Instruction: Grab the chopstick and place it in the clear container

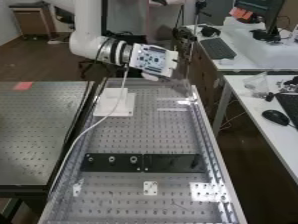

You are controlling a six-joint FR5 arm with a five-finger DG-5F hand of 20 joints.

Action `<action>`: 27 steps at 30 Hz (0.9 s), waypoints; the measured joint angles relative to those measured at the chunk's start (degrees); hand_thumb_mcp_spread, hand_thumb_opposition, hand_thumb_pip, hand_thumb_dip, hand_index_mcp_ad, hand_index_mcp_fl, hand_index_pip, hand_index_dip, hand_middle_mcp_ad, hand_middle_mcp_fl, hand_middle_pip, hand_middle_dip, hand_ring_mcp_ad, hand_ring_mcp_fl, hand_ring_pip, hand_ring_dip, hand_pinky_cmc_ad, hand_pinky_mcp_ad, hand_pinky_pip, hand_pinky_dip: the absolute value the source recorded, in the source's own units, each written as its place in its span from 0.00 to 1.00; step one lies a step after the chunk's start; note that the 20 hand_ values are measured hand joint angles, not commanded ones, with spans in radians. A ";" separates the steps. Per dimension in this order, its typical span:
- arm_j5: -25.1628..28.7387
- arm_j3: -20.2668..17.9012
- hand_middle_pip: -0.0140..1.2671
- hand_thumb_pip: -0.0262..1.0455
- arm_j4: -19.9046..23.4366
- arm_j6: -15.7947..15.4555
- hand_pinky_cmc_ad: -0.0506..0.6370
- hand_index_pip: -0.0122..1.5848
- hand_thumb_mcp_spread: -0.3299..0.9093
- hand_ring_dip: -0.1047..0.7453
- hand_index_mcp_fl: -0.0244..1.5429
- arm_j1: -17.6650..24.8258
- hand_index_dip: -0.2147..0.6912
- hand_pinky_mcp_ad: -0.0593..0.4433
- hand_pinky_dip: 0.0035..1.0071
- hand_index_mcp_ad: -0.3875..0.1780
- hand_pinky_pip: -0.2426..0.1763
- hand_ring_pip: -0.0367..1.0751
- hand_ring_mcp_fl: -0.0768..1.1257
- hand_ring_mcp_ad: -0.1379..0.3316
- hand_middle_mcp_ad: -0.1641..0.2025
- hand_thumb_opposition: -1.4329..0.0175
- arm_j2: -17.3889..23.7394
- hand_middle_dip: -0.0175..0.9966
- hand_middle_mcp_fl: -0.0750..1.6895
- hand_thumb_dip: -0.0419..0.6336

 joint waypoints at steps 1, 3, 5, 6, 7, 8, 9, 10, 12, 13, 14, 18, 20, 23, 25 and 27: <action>0.31 0.31 0.22 0.42 -0.67 0.51 0.75 0.13 0.92 0.71 0.88 0.05 0.73 0.65 0.15 0.53 0.77 0.11 0.82 0.38 0.63 0.24 -0.44 0.68 0.77 0.49; 0.61 0.66 0.22 0.42 -1.58 1.32 0.75 0.13 0.92 0.71 0.88 0.12 0.73 0.65 0.15 0.53 0.76 0.11 0.82 0.38 0.63 0.24 -1.02 0.68 0.77 0.49; 0.93 0.99 0.22 0.42 -2.36 2.38 0.74 0.13 0.92 0.71 0.88 0.30 0.73 0.64 0.15 0.53 0.76 0.11 0.82 0.38 0.63 0.24 -1.66 0.68 0.77 0.49; 0.97 1.10 0.22 0.42 -2.76 2.83 0.74 0.13 0.92 0.71 0.88 0.38 0.73 0.65 0.15 0.53 0.76 0.11 0.82 0.38 0.63 0.24 -1.97 0.68 0.77 0.48; 0.99 1.24 0.22 0.42 -3.16 3.22 0.75 0.13 0.92 0.71 0.88 0.46 0.73 0.65 0.15 0.53 0.76 0.11 0.82 0.38 0.63 0.24 -2.28 0.68 0.77 0.49; 0.99 1.46 0.22 0.42 -3.78 3.69 0.75 0.13 0.92 0.71 0.88 0.58 0.73 0.65 0.15 0.53 0.76 0.11 0.82 0.38 0.63 0.24 -2.76 0.68 0.77 0.48; 0.99 1.56 0.22 0.42 -4.02 3.88 0.75 0.13 0.92 0.71 0.88 0.63 0.73 0.65 0.15 0.53 0.76 0.11 0.82 0.38 0.63 0.24 -2.97 0.68 0.77 0.49; 0.99 1.82 0.22 0.42 -4.60 4.30 0.75 0.13 0.92 0.71 0.88 0.74 0.73 0.65 0.15 0.53 0.76 0.11 0.82 0.38 0.63 0.24 -3.40 0.68 0.77 0.49; 0.97 2.25 0.22 0.42 -5.45 4.74 0.75 0.13 0.92 0.71 0.88 0.89 0.73 0.65 0.15 0.53 0.76 0.11 0.81 0.38 0.63 0.24 -4.08 0.68 0.77 0.48; 0.96 2.59 0.22 0.42 -6.05 5.10 0.75 0.13 0.92 0.71 0.88 1.00 0.73 0.65 0.15 0.53 0.76 0.11 0.81 0.39 0.63 0.24 -4.61 0.68 0.77 0.48; 0.98 2.95 0.23 0.42 -6.66 5.42 0.75 0.13 0.92 0.71 0.88 1.09 0.73 0.64 0.15 0.53 0.76 0.11 0.81 0.38 0.64 0.24 -5.00 0.68 0.77 0.49; 0.87 3.99 0.23 0.42 -8.03 6.40 0.75 0.13 0.92 0.71 0.88 1.28 0.73 0.65 0.15 0.53 0.76 0.11 0.83 0.38 0.64 0.24 -6.24 0.68 0.77 0.49; 0.74 4.59 0.22 0.42 -8.65 6.44 0.75 0.13 0.92 0.71 0.88 1.35 0.73 0.65 0.15 0.53 0.76 0.11 0.83 0.38 0.64 0.24 -6.88 0.68 0.77 0.49; 0.52 5.47 0.23 0.42 -9.62 6.04 0.75 0.13 0.92 0.71 0.88 1.37 0.74 0.65 0.15 0.53 0.76 0.11 0.83 0.38 0.63 0.24 -7.75 0.68 0.77 0.48; 0.41 5.73 0.23 0.42 -9.83 5.69 0.75 0.13 0.92 0.71 0.88 1.39 0.74 0.65 0.15 0.53 0.76 0.11 0.83 0.38 0.63 0.24 -8.03 0.67 0.77 0.49; 0.45 6.06 0.23 0.42 -10.33 5.45 0.74 0.13 0.92 0.71 0.88 1.37 0.73 0.65 0.15 0.53 0.76 0.11 0.83 0.38 0.63 0.24 -8.35 0.67 0.77 0.49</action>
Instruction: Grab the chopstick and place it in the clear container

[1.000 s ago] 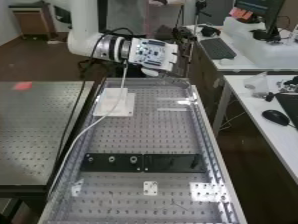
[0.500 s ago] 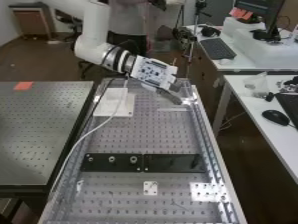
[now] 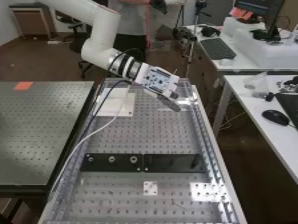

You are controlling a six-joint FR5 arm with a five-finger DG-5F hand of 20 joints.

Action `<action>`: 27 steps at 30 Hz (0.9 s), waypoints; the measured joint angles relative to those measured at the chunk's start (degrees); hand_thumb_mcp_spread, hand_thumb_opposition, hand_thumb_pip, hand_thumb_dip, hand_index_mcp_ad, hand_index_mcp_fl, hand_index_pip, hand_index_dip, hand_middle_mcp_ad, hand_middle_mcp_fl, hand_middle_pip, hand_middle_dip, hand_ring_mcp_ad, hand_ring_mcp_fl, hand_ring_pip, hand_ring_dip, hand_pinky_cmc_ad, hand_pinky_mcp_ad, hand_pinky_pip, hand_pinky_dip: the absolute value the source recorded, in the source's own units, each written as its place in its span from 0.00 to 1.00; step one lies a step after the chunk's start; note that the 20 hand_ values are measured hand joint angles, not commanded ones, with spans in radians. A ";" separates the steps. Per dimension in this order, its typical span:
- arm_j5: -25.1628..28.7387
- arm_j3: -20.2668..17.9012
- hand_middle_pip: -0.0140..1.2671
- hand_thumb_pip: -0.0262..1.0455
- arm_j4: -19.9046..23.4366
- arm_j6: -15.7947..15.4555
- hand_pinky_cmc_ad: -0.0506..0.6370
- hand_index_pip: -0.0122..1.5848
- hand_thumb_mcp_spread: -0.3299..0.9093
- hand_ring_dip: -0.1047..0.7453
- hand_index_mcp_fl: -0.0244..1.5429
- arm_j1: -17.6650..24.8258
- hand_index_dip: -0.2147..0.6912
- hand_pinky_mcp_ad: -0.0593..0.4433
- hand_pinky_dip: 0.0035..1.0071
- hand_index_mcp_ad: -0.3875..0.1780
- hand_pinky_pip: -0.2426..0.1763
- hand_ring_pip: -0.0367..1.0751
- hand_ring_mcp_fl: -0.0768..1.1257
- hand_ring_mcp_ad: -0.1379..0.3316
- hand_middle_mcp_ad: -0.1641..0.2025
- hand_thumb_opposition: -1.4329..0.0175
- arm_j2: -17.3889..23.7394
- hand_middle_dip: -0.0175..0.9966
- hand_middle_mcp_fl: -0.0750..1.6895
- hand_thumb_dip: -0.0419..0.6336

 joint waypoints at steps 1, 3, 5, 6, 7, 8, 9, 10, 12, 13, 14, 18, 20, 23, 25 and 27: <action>-0.01 0.16 0.23 0.42 -0.18 -0.01 0.75 0.13 0.92 0.71 0.88 -0.02 0.73 0.65 0.15 0.53 0.76 0.11 0.83 0.38 0.64 0.24 -0.15 0.67 0.77 0.49; -0.11 0.31 0.23 0.42 -0.24 -0.04 0.75 0.13 0.92 0.71 0.88 -0.08 0.73 0.65 0.15 0.53 0.77 0.11 0.83 0.38 0.64 0.24 -0.35 0.67 0.77 0.49; -0.15 0.54 0.23 0.42 -0.32 -0.25 0.75 0.13 0.92 0.72 0.88 -0.21 0.73 0.65 0.15 0.53 0.77 0.11 0.84 0.35 0.63 0.24 -0.69 0.67 0.77 0.49; -0.15 0.62 0.23 0.42 -0.35 -0.29 0.75 0.13 0.92 0.72 0.88 -0.26 0.74 0.65 0.15 0.53 0.77 0.11 0.84 0.35 0.63 0.24 -0.78 0.67 0.77 0.49; -0.15 0.70 0.23 0.42 -0.38 -0.35 0.75 0.13 0.92 0.72 0.88 -0.31 0.73 0.64 0.15 0.52 0.76 0.11 0.84 0.35 0.63 0.24 -0.87 0.67 0.77 0.49; -0.15 0.76 0.23 0.42 -0.39 -0.47 0.75 0.13 0.92 0.72 0.88 -0.35 0.73 0.64 0.15 0.52 0.76 0.11 0.83 0.35 0.63 0.24 -0.93 0.67 0.77 0.49; -0.15 0.79 0.23 0.42 -0.42 -0.55 0.75 0.13 0.92 0.72 0.88 -0.37 0.73 0.65 0.15 0.53 0.77 0.12 0.83 0.32 0.63 0.24 -0.96 0.67 0.77 0.49; -0.17 0.80 0.23 0.42 -0.42 -0.56 0.75 0.13 0.92 0.72 0.88 -0.39 0.73 0.65 0.15 0.52 0.77 0.11 0.83 0.31 0.63 0.24 -0.97 0.67 0.77 0.49; -0.22 0.82 0.23 0.42 -0.39 -0.56 0.75 0.13 0.92 0.72 0.88 -0.42 0.74 0.65 0.15 0.52 0.77 0.11 0.83 0.32 0.63 0.24 -0.97 0.67 0.77 0.49; -0.42 0.88 0.23 0.42 -0.40 -0.94 0.75 0.13 0.92 0.72 0.88 -0.46 0.74 0.65 0.15 0.52 0.77 0.11 0.83 0.32 0.63 0.24 -0.97 0.67 0.77 0.49; -0.62 0.93 0.23 0.42 -0.45 -1.28 0.75 0.13 0.90 0.72 0.88 -0.49 0.74 0.65 0.15 0.52 0.77 0.11 0.83 0.31 0.63 0.23 -0.97 0.67 0.77 0.49; -2.15 1.09 0.23 0.42 -0.54 -3.01 0.75 0.12 0.84 0.72 0.83 -0.65 0.74 0.66 0.15 0.52 0.77 0.11 0.73 0.28 0.63 0.25 -0.90 0.67 0.76 0.52; -2.62 1.10 0.21 0.42 -0.33 -4.33 0.75 0.11 0.80 0.72 0.75 -0.65 0.73 0.67 0.17 0.52 0.77 0.11 0.64 0.29 0.63 0.29 -0.76 0.67 0.73 0.52; -2.64 1.08 0.16 0.49 -0.02 -5.22 0.72 0.11 0.75 0.71 0.68 -0.62 0.69 0.67 0.22 0.52 0.76 0.09 0.50 0.33 0.63 0.35 -0.54 0.67 0.63 0.57; -2.55 1.05 0.15 0.50 0.21 -5.48 0.72 0.10 0.74 0.71 0.63 -0.59 0.68 0.67 0.23 0.52 0.74 0.09 0.46 0.33 0.64 0.35 -0.38 0.67 0.61 0.57; -2.48 1.02 0.13 0.50 0.44 -5.92 0.70 0.10 0.72 0.71 0.61 -0.58 0.67 0.67 0.25 0.52 0.74 0.09 0.42 0.33 0.63 0.36 -0.24 0.67 0.56 0.57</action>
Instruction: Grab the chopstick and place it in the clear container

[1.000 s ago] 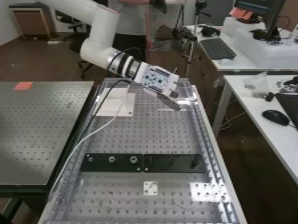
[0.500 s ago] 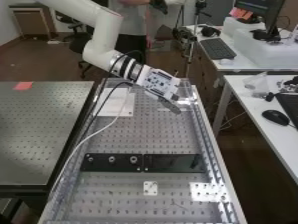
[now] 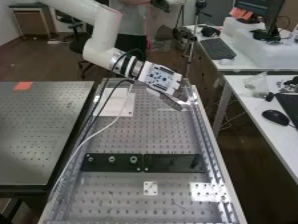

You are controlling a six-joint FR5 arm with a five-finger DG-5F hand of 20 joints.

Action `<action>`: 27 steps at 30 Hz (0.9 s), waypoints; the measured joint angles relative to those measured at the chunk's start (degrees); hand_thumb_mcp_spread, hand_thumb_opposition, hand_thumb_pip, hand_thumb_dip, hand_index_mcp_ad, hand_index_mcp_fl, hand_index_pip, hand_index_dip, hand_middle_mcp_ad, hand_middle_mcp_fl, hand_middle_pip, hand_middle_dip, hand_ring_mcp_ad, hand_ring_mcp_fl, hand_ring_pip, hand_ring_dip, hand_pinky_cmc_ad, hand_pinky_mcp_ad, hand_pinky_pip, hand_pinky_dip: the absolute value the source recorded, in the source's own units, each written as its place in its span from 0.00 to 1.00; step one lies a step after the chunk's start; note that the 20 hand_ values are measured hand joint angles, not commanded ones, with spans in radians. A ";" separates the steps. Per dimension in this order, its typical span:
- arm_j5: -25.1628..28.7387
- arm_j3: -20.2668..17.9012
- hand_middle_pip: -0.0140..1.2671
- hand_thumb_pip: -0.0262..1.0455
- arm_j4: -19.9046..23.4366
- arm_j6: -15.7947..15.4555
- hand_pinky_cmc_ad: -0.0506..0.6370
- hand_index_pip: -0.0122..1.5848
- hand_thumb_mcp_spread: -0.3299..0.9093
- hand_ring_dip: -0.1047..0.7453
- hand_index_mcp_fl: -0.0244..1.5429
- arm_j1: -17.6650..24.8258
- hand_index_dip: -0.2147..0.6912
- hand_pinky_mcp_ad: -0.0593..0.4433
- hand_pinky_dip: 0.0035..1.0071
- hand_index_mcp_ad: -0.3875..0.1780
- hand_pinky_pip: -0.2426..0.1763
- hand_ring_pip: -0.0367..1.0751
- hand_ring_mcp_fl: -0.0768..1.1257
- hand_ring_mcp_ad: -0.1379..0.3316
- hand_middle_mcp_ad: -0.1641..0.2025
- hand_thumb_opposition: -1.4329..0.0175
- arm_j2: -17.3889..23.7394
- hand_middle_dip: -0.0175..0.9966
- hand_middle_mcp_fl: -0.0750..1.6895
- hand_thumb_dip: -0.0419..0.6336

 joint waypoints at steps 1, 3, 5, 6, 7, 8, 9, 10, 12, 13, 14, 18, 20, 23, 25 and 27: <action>0.03 0.00 0.13 0.50 0.10 -0.26 0.68 0.10 0.71 0.71 0.60 0.00 0.67 0.67 0.26 0.52 0.70 0.09 0.42 0.35 0.63 0.37 0.13 0.67 0.56 0.57; 0.12 -0.07 0.13 0.52 0.32 -0.61 0.68 0.09 0.71 0.70 0.57 -0.02 0.65 0.67 0.28 0.52 0.65 0.09 0.39 0.37 0.63 0.38 0.38 0.67 0.53 0.57; -0.03 -0.27 0.12 0.53 1.12 -1.28 0.65 0.08 0.69 0.70 0.56 -0.05 0.65 0.66 0.29 0.52 0.62 0.10 0.35 0.37 0.63 0.39 0.78 0.67 0.50 0.57; -0.07 -0.31 0.12 0.54 1.35 -1.46 0.65 0.08 0.70 0.70 0.55 -0.07 0.65 0.67 0.29 0.52 0.62 0.09 0.34 0.37 0.63 0.40 0.90 0.67 0.51 0.57; -0.19 -0.38 0.12 0.54 1.87 -1.95 0.62 0.07 0.69 0.70 0.53 -0.07 0.65 0.67 0.30 0.52 0.62 0.10 0.33 0.38 0.63 0.40 1.21 0.67 0.49 0.57; -0.34 -0.42 0.12 0.55 2.30 -2.40 0.62 0.07 0.69 0.70 0.52 -0.08 0.65 0.66 0.30 0.52 0.63 0.09 0.32 0.36 0.63 0.40 1.45 0.67 0.49 0.57; -0.49 -0.43 0.12 0.56 2.63 -2.71 0.60 0.07 0.70 0.70 0.52 -0.09 0.64 0.66 0.32 0.52 0.58 0.10 0.31 0.36 0.63 0.40 1.61 0.67 0.49 0.57; -0.87 -0.44 0.12 0.56 3.26 -3.38 0.60 0.07 0.69 0.70 0.51 -0.09 0.64 0.66 0.32 0.52 0.55 0.10 0.31 0.39 0.64 0.41 1.92 0.67 0.48 0.57; -1.69 -0.46 0.11 0.56 4.06 -4.53 0.60 0.06 0.64 0.68 0.49 -0.13 0.63 0.66 0.35 0.52 0.51 0.09 0.28 0.40 0.63 0.41 2.35 0.67 0.44 0.57; -2.46 -0.50 0.10 0.56 4.64 -5.18 0.60 0.04 0.65 0.68 0.46 -0.20 0.63 0.66 0.35 0.53 0.51 0.09 0.26 0.41 0.64 0.41 2.69 0.67 0.42 0.57; -3.00 -0.54 0.09 0.53 5.01 -5.58 0.60 0.03 0.63 0.68 0.44 -0.26 0.63 0.67 0.36 0.53 0.50 0.09 0.23 0.43 0.63 0.42 2.95 0.67 0.40 0.57; -5.14 -1.14 0.08 0.40 6.47 -9.31 0.60 0.02 0.53 0.62 0.35 -0.78 0.66 0.67 0.39 0.52 0.43 0.09 0.15 0.48 0.63 0.46 5.18 0.62 0.27 0.44; -5.67 -2.47 0.08 0.36 8.21 -13.43 0.60 0.02 0.50 0.57 0.32 -1.33 0.68 0.70 0.42 0.52 0.40 0.10 0.11 0.52 0.63 0.49 7.60 0.55 0.22 0.35; -6.56 -4.43 0.08 0.33 10.17 -19.21 0.62 0.02 0.48 0.51 0.30 -2.17 0.68 0.74 0.42 0.52 0.40 0.09 0.06 0.54 0.63 0.51 11.08 0.50 0.19 0.29; -7.38 -5.53 0.08 0.33 10.94 -22.62 0.65 0.02 0.47 0.46 0.30 -2.88 0.68 0.77 0.43 0.52 0.36 0.10 0.06 0.54 0.63 0.52 13.16 0.45 0.17 0.24; -8.78 -6.47 0.08 0.31 11.42 -26.31 0.68 0.02 0.46 0.41 0.30 -3.80 0.68 0.77 0.41 0.53 0.32 0.09 0.06 0.55 0.63 0.53 15.11 0.42 0.18 0.19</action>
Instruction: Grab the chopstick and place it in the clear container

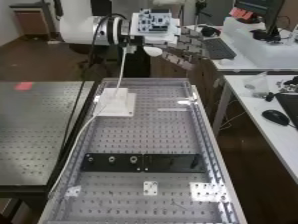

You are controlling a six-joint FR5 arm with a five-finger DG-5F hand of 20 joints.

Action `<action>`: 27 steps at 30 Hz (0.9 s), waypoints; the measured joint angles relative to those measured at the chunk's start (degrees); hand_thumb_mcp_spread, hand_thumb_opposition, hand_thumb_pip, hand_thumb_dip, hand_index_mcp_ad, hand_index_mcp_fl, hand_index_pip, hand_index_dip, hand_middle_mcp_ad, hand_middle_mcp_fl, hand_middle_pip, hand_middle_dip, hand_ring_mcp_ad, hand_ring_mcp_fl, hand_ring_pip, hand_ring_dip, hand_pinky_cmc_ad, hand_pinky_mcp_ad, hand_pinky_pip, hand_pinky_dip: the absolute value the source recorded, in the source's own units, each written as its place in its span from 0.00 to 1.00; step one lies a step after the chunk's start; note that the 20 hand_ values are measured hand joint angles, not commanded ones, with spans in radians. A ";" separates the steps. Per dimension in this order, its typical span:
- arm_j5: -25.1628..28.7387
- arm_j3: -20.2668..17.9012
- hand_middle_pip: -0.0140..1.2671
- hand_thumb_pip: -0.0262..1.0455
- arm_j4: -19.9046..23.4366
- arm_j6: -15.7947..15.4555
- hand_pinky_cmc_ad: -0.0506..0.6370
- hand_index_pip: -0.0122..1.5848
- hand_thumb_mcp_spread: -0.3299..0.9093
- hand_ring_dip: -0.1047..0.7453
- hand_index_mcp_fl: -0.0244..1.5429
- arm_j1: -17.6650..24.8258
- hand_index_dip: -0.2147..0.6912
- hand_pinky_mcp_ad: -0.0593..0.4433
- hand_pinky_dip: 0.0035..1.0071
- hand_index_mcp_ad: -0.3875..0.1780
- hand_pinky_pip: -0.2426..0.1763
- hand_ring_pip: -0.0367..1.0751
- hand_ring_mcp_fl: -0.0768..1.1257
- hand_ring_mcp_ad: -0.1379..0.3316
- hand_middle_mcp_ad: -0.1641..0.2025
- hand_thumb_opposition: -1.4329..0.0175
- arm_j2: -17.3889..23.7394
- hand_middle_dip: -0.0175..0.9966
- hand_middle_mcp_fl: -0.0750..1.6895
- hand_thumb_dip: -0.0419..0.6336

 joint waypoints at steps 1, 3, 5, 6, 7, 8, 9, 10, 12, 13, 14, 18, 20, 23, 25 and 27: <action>-1.11 -0.43 0.08 0.30 0.07 -2.41 0.67 0.02 0.45 0.40 0.30 -0.67 0.68 0.77 0.40 0.52 0.33 0.11 0.06 0.55 0.63 0.53 1.07 0.40 0.16 0.19; -3.25 -0.83 0.10 0.29 -0.10 -6.19 0.70 0.02 0.44 0.37 0.27 -1.85 0.69 0.77 0.38 0.52 0.33 0.10 0.06 0.55 0.63 0.54 2.47 0.40 0.14 0.16; -6.52 -0.93 0.10 0.29 -0.99 -11.38 0.70 0.02 0.42 0.35 0.22 -3.65 0.66 0.77 0.34 0.52 0.33 0.11 0.06 0.55 0.63 0.54 3.88 0.37 0.12 0.14; -7.17 -0.93 0.10 0.29 -1.22 -12.47 0.70 0.02 0.42 0.33 0.22 -4.04 0.65 0.78 0.31 0.53 0.31 0.10 0.06 0.55 0.64 0.54 4.11 0.35 0.12 0.13; -8.65 -0.89 0.10 0.29 -1.81 -14.89 0.70 0.02 0.41 0.32 0.22 -5.01 0.64 0.77 0.29 0.52 0.28 0.10 0.06 0.55 0.63 0.55 4.58 0.33 0.12 0.11; -9.22 -0.84 0.10 0.30 -2.07 -15.88 0.72 0.02 0.41 0.30 0.20 -5.42 0.61 0.77 0.26 0.53 0.28 0.11 0.06 0.55 0.64 0.55 4.76 0.32 0.09 0.09; -10.20 -0.70 0.09 0.29 -2.68 -18.05 0.73 0.02 0.41 0.30 0.18 -6.29 0.60 0.77 0.25 0.52 0.28 0.11 0.06 0.55 0.64 0.56 5.08 0.31 0.09 0.09; -10.76 -0.54 0.09 0.30 -3.22 -19.84 0.73 0.02 0.41 0.30 0.17 -6.94 0.60 0.77 0.25 0.53 0.28 0.11 0.06 0.55 0.64 0.56 5.30 0.31 0.08 0.09; -11.32 -0.28 0.11 0.31 -4.02 -22.55 0.72 0.02 0.41 0.30 0.17 -7.80 0.58 0.77 0.23 0.52 0.28 0.11 0.06 0.55 0.64 0.56 5.52 0.31 0.09 0.08; -11.49 -0.01 0.11 0.31 -4.68 -24.37 0.74 0.02 0.41 0.29 0.17 -8.28 0.58 0.77 0.22 0.52 0.28 0.11 0.06 0.55 0.64 0.56 5.61 0.31 0.08 0.08; -11.51 0.39 0.11 0.31 -5.54 -26.06 0.75 0.02 0.41 0.28 0.16 -8.85 0.56 0.77 0.21 0.53 0.29 0.10 0.06 0.55 0.64 0.57 5.62 0.29 0.08 0.07; -10.68 1.75 0.11 0.31 -7.75 -28.04 0.74 0.02 0.40 0.26 0.13 -10.15 0.53 0.77 0.19 0.53 0.25 0.11 0.06 0.56 0.64 0.57 5.40 0.28 0.08 0.07; -10.41 2.27 0.11 0.31 -8.17 -28.37 0.75 0.02 0.39 0.26 0.12 -10.33 0.52 0.77 0.19 0.52 0.25 0.11 0.06 0.56 0.64 0.57 5.08 0.28 0.08 0.07; -7.35 3.34 0.10 0.32 -8.54 -28.90 0.74 0.03 0.39 0.26 0.10 -10.29 0.50 0.77 0.17 0.51 0.25 0.10 0.06 0.56 0.63 0.57 4.26 0.26 0.08 0.07; -4.35 4.15 0.11 0.32 -8.38 -29.36 0.74 0.03 0.39 0.24 0.10 -10.05 0.49 0.77 0.16 0.53 0.25 0.11 0.06 0.56 0.64 0.57 3.55 0.26 0.08 0.05; -2.06 4.78 0.11 0.33 -7.98 -29.55 0.74 0.03 0.39 0.24 0.08 -9.75 0.49 0.77 0.16 0.52 0.25 0.11 0.06 0.56 0.64 0.57 2.96 0.26 0.08 0.05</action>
